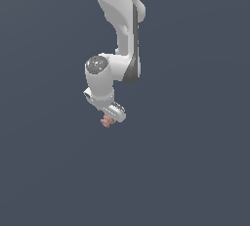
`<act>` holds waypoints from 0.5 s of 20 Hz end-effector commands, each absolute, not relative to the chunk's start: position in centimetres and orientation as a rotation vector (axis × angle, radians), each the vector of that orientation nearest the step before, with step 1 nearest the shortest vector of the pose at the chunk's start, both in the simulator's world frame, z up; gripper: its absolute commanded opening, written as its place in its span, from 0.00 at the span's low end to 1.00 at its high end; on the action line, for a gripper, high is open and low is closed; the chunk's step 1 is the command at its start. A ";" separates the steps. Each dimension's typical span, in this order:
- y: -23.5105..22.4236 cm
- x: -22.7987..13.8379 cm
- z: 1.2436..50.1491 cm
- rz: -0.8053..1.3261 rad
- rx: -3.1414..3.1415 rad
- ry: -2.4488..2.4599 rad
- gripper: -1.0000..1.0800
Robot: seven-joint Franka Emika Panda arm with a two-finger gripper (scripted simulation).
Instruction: Pick up the object and move it to a goal position.
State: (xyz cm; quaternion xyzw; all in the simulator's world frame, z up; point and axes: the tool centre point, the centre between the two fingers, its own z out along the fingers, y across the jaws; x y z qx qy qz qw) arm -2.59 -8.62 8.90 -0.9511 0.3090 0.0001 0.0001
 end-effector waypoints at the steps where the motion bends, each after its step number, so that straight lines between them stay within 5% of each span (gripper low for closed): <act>1: -8.6 -2.6 8.5 0.001 -2.988 0.971 0.96; 10: -8.7 -2.7 4.6 0.000 -2.985 0.979 0.96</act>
